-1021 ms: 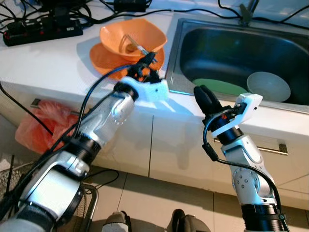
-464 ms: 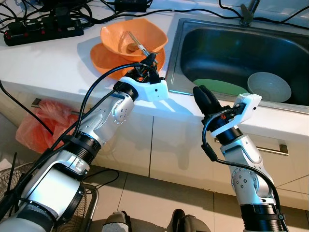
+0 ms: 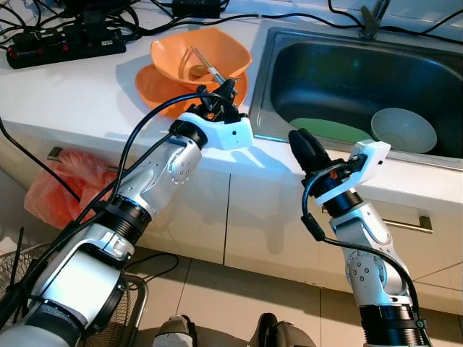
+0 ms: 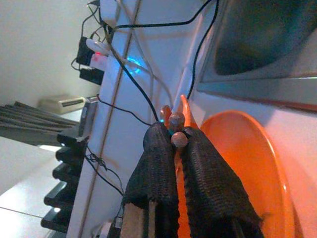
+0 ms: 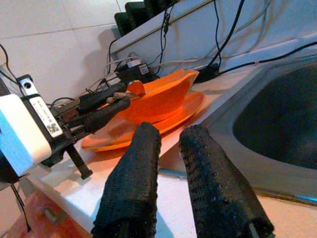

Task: Kitchen organization

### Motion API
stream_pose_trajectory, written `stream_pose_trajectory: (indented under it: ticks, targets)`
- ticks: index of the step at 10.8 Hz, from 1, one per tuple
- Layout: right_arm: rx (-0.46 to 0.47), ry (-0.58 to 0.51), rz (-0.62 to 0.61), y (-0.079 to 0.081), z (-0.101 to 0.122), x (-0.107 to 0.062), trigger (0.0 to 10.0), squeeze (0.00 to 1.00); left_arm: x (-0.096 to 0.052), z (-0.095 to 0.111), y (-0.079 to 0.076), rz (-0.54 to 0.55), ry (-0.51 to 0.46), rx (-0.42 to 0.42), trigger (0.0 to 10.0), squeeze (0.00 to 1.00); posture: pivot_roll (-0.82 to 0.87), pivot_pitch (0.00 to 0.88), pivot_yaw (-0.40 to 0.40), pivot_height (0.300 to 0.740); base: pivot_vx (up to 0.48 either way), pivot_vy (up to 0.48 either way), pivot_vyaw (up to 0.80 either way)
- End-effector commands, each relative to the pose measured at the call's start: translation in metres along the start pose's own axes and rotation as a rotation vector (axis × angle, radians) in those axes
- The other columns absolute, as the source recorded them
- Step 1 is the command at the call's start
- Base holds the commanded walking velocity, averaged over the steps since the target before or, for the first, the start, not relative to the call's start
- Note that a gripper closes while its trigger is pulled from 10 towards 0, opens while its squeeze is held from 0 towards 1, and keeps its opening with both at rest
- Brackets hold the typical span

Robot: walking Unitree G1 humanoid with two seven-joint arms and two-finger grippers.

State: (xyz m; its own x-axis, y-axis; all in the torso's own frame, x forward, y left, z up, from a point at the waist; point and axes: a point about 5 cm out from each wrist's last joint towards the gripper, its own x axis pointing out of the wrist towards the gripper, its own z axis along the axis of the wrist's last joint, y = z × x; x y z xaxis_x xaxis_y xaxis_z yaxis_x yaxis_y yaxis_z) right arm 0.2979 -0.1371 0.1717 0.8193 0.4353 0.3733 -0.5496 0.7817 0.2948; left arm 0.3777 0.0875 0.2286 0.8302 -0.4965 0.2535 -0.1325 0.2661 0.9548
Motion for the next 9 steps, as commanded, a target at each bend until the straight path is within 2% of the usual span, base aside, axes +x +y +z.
stream_pose_trajectory:
  ticks: [1, 3, 4, 5, 6, 7, 8, 9]
  targets:
    - [0.0, -0.005, -0.001, -0.001, 0.001, 0.001, 10.0, 0.0, 0.002, 0.004, 0.009, 0.051, -0.024, 0.011, 0.0, 0.0, 0.14, 0.141, -0.005, 0.74, 0.0, 0.0, 0.0]
    - [0.006, -0.006, 0.003, 0.0, 0.0, 0.001, 10.0, 0.0, 0.002, 0.008, 0.024, 0.123, -0.049, 0.039, 0.0, 0.0, 0.14, 0.143, -0.006, 0.74, 0.0, 0.0, 0.0]
    - [0.008, -0.006, 0.002, -0.001, 0.0, 0.001, 10.0, 0.0, 0.003, 0.014, 0.04, 0.181, -0.077, 0.066, 0.0, 0.0, 0.15, 0.143, -0.007, 0.74, 0.0, 0.0, 0.0]
    - [0.009, -0.006, 0.001, -0.001, 0.0, 0.002, 10.0, 0.0, 0.004, 0.018, 0.046, 0.21, -0.097, 0.067, 0.0, 0.0, 0.15, 0.144, -0.007, 0.74, 0.0, 0.0, 0.0]
    - [0.01, -0.007, 0.0, -0.001, 0.0, 0.002, 10.0, 0.0, 0.003, 0.023, 0.055, 0.261, -0.122, 0.039, 3.6, 0.0, 0.15, 0.145, -0.007, 0.74, 0.0, 0.0, 0.0]
    - [0.013, -0.006, -0.003, -0.002, -0.001, 0.002, 10.0, 0.0, 0.003, 0.04, 0.072, 0.355, -0.196, -0.062, 10.0, 0.0, 0.15, 0.143, -0.008, 0.74, 0.0, 0.0, 0.0]
    - [0.014, -0.005, -0.004, -0.002, -0.001, 0.002, 10.0, 0.0, 0.002, 0.052, 0.081, 0.402, -0.245, -0.185, 10.0, 0.0, 0.15, 0.141, -0.009, 0.74, 0.0, 0.0, 0.0]
    - [0.016, -0.006, -0.005, -0.002, -0.001, 0.003, 10.0, 0.0, 0.0, 0.059, 0.089, 0.442, -0.275, -0.436, 10.0, 0.0, 0.15, 0.139, -0.009, 0.74, 0.0, 0.0, 0.0]
